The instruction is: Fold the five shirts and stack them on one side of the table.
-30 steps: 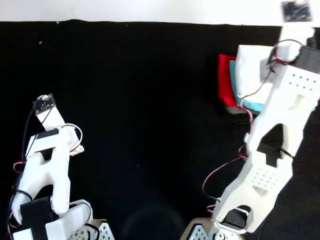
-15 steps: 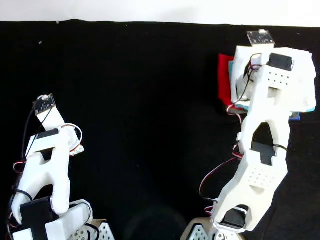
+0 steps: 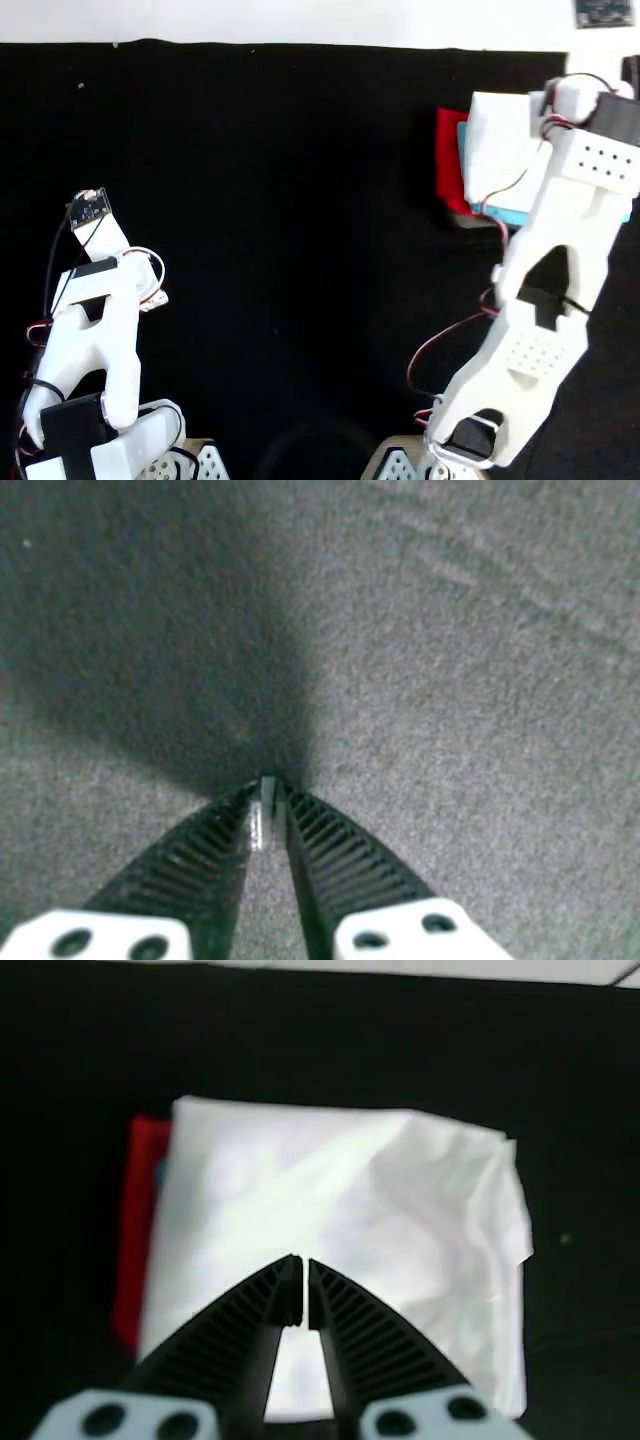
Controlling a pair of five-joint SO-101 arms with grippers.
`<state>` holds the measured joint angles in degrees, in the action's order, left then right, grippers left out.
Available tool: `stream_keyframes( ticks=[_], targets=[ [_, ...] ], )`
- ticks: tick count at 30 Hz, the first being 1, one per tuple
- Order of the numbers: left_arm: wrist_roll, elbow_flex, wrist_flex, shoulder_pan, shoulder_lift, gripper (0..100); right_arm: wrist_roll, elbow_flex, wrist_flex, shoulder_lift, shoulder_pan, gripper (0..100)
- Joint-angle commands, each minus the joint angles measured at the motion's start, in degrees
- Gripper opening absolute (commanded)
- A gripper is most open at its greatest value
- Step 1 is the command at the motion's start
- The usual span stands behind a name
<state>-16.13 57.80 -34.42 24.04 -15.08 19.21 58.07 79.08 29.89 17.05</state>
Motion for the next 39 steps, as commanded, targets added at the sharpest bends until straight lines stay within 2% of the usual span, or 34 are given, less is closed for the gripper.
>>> stream_keyframes(
  ticks=[1, 6, 13, 15, 18, 20, 27, 31, 33, 39],
  targets=[
    [-0.3, -0.1, 1.8, 0.2, -0.4, 4, -0.3, -0.4, -11.2, 5.6, 4.8, 1.8],
    [-0.3, -0.1, 1.8, 0.2, -0.4, 4, -0.3, -0.4, -20.4, 14.7, 8.0, 1.8],
    [-0.3, -0.1, 1.8, 0.2, -0.4, 4, -0.6, 2.0, -23.1, 18.4, 8.5, 1.8],
    [-0.3, -0.1, 1.8, 0.2, -0.4, 4, -3.0, 5.9, -23.1, 18.4, 8.3, 1.8],
    [-0.3, -0.1, 1.8, 0.2, -0.4, 4, -11.4, 13.9, -22.1, 18.4, 9.0, 2.2],
    [-0.3, -0.1, 1.8, 0.2, -0.4, 4, -14.9, 20.7, -17.6, 18.3, 9.5, 2.3],
    [-0.3, -0.1, 1.8, 0.2, -0.5, 4, -14.9, 43.4, 8.2, 18.2, 7.6, 2.3],
    [-0.3, -0.9, 1.0, 0.1, -1.4, 4, -8.8, 42.2, 19.5, 13.7, 5.5, 2.4],
    [-0.3, -2.8, -3.4, 0.3, -3.6, 4, -6.9, 41.4, 22.2, 11.0, 4.1, 2.4],
    [-0.4, -11.7, -30.0, 0.2, -21.0, 3, -6.9, 37.3, 22.2, 0.9, 3.6, 2.4]
  ],
)
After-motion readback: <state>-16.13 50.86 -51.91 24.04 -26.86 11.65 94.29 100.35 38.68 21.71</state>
